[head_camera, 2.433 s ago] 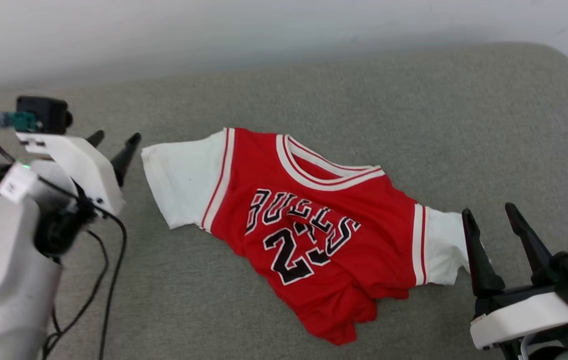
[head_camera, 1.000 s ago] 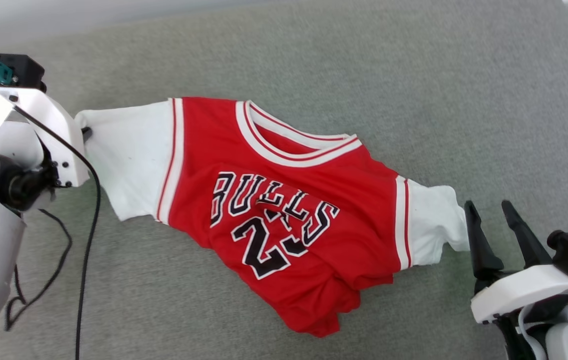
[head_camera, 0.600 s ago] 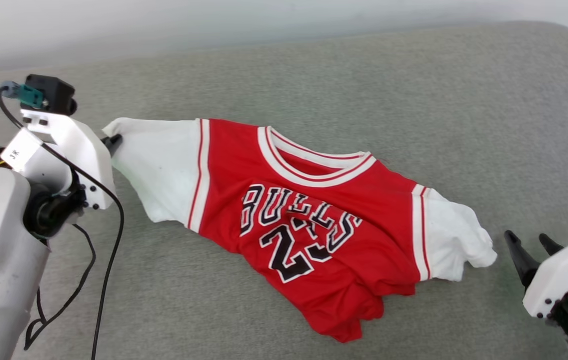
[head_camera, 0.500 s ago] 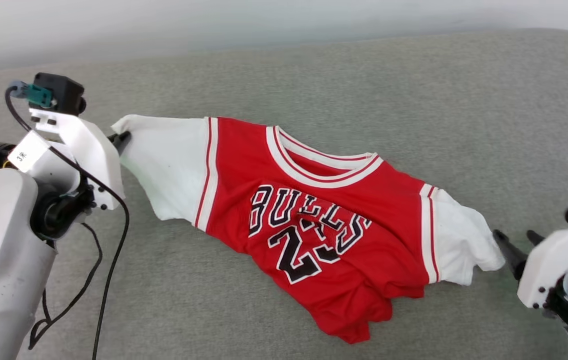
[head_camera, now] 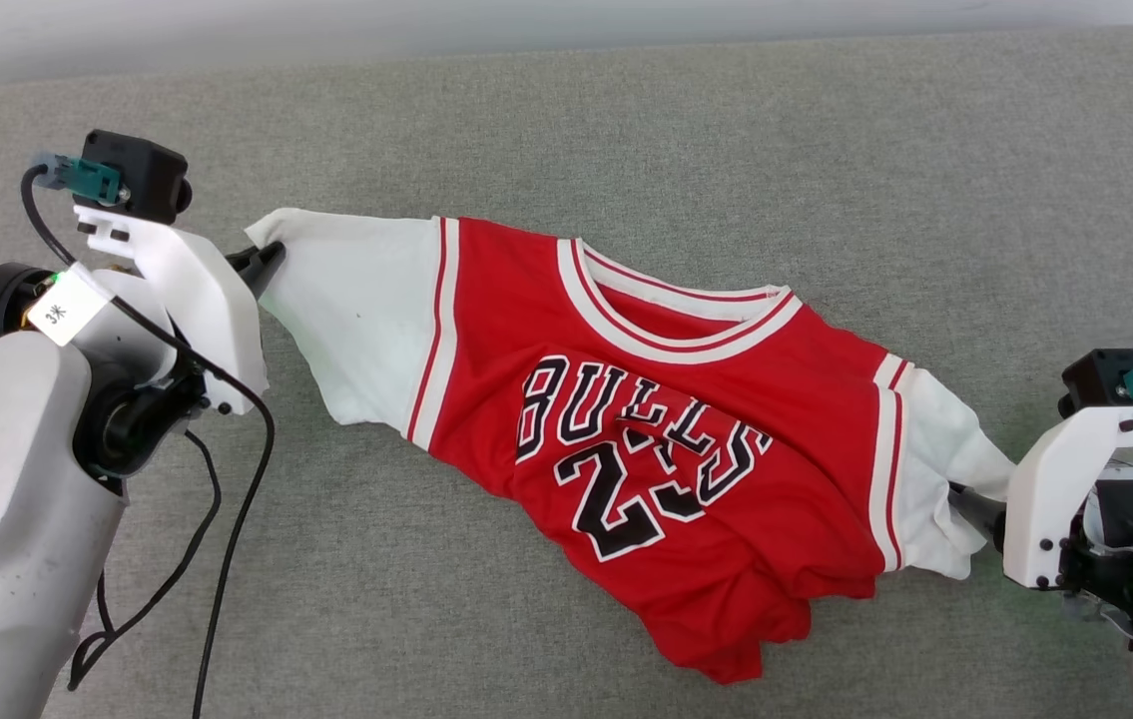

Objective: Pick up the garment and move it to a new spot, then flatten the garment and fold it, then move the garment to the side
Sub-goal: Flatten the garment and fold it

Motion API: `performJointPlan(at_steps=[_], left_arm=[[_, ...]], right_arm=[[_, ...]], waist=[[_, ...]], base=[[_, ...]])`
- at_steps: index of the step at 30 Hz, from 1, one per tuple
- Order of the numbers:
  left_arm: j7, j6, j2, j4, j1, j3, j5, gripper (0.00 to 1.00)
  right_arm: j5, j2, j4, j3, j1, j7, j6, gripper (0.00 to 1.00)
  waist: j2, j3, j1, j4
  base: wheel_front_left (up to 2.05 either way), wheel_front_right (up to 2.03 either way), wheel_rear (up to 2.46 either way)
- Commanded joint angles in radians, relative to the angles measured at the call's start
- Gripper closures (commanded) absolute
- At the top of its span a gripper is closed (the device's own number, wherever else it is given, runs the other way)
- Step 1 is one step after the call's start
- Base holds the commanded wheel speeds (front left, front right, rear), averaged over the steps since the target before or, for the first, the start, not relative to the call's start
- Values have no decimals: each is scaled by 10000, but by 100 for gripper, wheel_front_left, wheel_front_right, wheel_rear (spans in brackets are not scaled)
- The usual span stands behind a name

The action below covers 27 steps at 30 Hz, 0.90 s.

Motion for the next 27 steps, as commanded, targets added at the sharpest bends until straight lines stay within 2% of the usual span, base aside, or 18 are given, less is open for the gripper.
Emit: performJointPlan(at_steps=[1,2,8,12,20,27], left_arm=[[-86,-12,13,-3,-8,-7,-7,100],[-90,-16,17,17,-19,-18,-17,100],[-245,-89,11,136,-15,-81,-23,100],[-546,-106,3,276,-28,-58,47,100],[-1529,163,-96,625,-175,129,275,100],[-2740,557,-385,1139,-935,446,567,100]], right_arm=[[199,422,589,409,382,353,31,90],[231,412,642,409,333,374,31,100],[297,2,503,97,-139,-108,10,100],[130,-315,-19,-286,-582,-938,11,100],[-493,-503,-703,-846,-1301,-2145,13,100],[-1079,-517,-459,-966,-2672,-3039,14,100]], waist=[[0,14,0,6],[0,9,0,9],[0,-197,0,-2],[0,-536,0,-20],[0,-1481,0,-56],[0,-1942,0,-80]], base=[[0,0,0],[0,0,0],[0,0,0],[0,0,0],[0,0,0],[0,0,0]])
